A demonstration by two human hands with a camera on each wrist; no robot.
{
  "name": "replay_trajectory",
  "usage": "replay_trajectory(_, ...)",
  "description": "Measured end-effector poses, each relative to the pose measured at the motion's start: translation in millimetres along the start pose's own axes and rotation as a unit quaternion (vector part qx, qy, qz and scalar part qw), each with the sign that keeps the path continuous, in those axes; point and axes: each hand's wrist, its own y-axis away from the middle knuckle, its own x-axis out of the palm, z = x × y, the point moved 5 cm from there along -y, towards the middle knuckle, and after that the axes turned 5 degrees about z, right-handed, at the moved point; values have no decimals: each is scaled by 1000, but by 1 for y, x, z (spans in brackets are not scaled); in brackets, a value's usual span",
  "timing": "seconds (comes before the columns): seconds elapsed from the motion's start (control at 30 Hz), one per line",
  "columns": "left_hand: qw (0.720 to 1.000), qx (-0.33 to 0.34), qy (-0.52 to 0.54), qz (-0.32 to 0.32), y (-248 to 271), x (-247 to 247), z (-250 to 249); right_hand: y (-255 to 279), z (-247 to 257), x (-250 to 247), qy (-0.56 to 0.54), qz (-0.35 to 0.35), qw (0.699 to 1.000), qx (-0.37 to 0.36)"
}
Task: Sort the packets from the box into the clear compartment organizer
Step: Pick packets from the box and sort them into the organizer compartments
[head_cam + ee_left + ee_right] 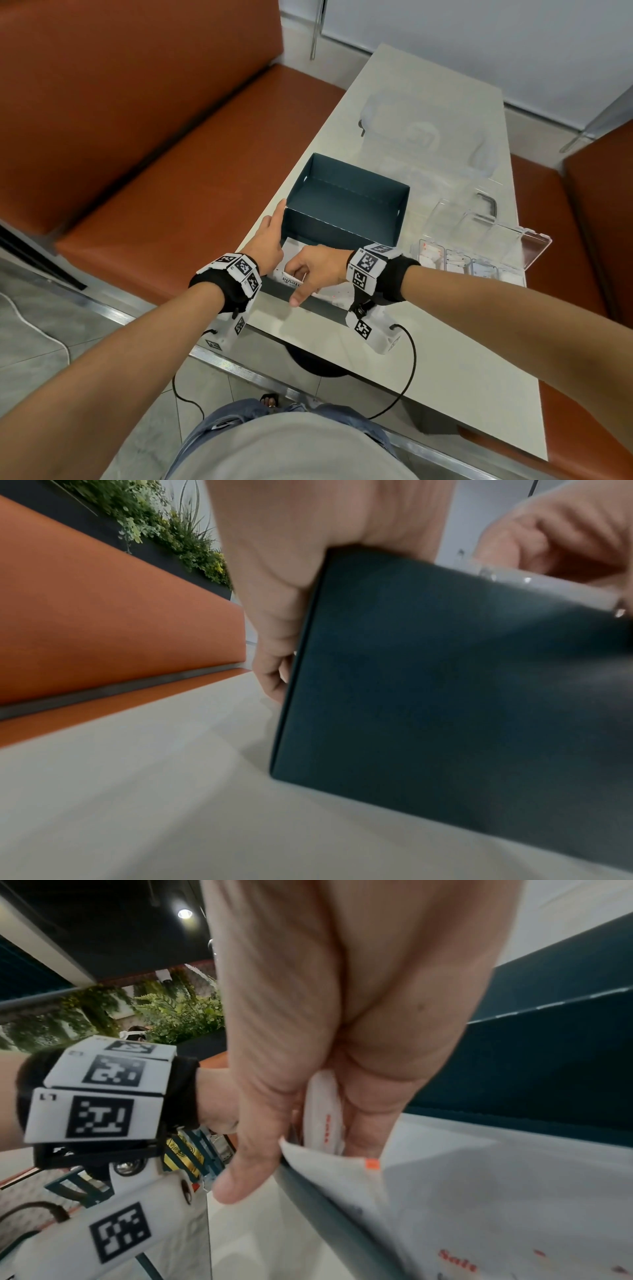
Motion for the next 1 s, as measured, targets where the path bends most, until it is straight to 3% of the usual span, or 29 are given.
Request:
replay_trajectory(0.37,1000,0,1,2,-6,4,6,21,-26,-9,-138,-21,990,18)
replay_trajectory(0.5,1000,-3,6,1,-7,4,8,21,-33,-9,-20,-25,995,92)
replay_trajectory(0.6,1000,-6,3,-1,-9,5,9,22,-35,-1,120,24,985,125)
replay_trajectory(0.83,1000,-6,-1,-4,-9,5,10,20,-42,9,157,141,964,162)
replay_trajectory(1.0,1000,-7,-3,-4,-9,5,9,19,-42,8,178,101,971,127)
